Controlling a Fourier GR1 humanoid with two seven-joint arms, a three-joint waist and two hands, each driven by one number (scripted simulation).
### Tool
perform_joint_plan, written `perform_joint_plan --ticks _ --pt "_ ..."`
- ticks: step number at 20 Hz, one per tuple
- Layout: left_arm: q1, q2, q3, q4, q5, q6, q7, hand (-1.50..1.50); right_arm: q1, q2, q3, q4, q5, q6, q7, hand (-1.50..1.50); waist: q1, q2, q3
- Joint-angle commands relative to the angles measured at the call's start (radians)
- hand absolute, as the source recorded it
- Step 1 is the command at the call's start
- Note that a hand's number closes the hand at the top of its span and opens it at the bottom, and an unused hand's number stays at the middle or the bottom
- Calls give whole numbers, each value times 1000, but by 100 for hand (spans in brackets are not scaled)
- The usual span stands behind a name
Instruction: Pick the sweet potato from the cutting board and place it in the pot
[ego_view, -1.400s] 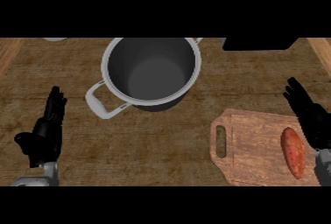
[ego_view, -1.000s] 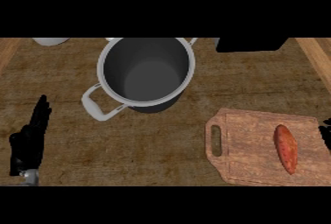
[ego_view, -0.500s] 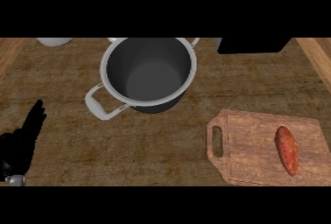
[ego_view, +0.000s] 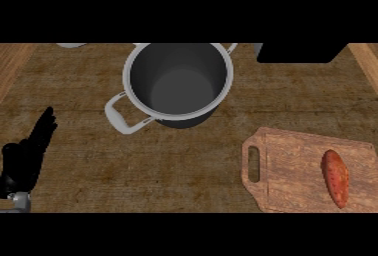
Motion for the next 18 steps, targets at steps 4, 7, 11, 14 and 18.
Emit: perform_joint_plan --ticks 4,7,11,14,18 --pt "-32 7 5 3 2 -25 -4 0 -119 -194 106 31 -47 260 282 -150 33 8 0" --pt "-23 -7 -7 49 -17 -26 -28 0 -199 -202 194 65 -103 358 372 -150 41 11 1" --pt "-21 -7 17 21 4 -41 -10 0 -348 -167 263 159 -141 451 451 -150 28 4 2" --pt "26 -25 8 -32 -32 -19 -23 0 -433 -118 296 180 -134 505 510 -150 17 0 2" --pt "-34 -52 13 35 -47 -24 -18 0 -574 -27 348 310 -71 559 527 -150 11 1 2"
